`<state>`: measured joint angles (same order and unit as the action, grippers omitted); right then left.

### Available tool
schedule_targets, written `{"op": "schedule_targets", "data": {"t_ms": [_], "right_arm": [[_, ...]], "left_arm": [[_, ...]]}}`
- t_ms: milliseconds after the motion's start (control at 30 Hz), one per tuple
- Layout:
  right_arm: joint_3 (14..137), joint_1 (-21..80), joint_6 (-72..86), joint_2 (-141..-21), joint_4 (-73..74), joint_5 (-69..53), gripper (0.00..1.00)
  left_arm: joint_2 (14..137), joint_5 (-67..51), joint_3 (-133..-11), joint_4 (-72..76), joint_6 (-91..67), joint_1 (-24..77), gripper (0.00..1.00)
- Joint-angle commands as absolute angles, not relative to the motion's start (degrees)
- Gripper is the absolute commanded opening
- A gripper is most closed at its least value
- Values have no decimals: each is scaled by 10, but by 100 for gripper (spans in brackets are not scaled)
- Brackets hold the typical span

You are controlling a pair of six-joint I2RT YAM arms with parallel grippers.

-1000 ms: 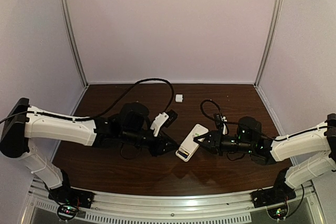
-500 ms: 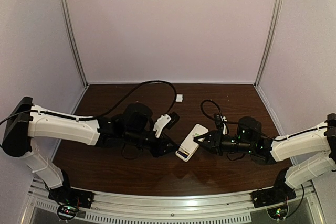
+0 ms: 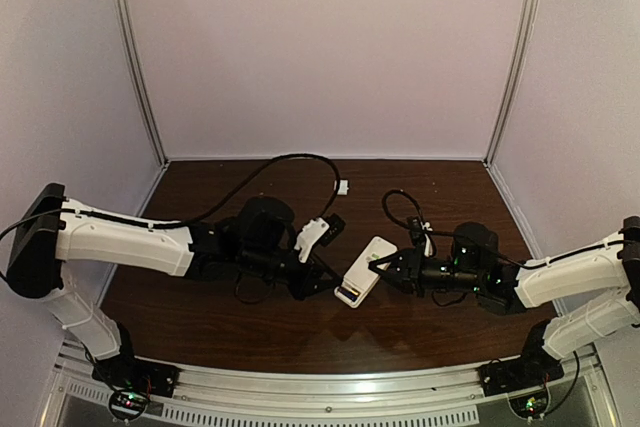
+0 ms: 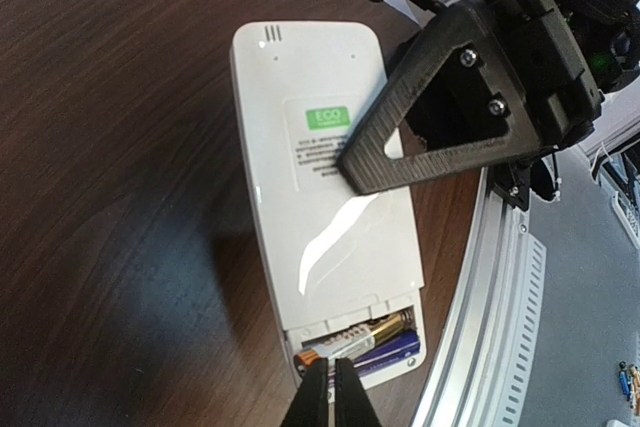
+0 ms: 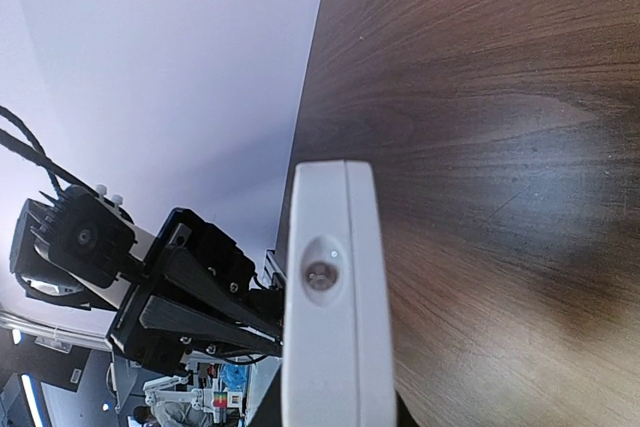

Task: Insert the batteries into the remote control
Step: Load the battery into the battery compartment.

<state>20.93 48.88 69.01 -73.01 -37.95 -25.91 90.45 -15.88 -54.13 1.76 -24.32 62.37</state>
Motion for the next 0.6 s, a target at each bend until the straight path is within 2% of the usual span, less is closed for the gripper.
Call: {"op": "schedule_targets", "data": {"t_ms": [0, 500, 567], "right_arm": [[212, 491, 694, -721, -405, -255, 0], [211, 491, 699, -712, -409, -248, 0], [209, 491, 699, -710, -406, -248, 0]], "left_arm": [[918, -162, -558, 22, -234, 628, 2], [928, -161, -562, 15, -231, 639, 0], [920, -151, -558, 12, -231, 638, 5]]}}
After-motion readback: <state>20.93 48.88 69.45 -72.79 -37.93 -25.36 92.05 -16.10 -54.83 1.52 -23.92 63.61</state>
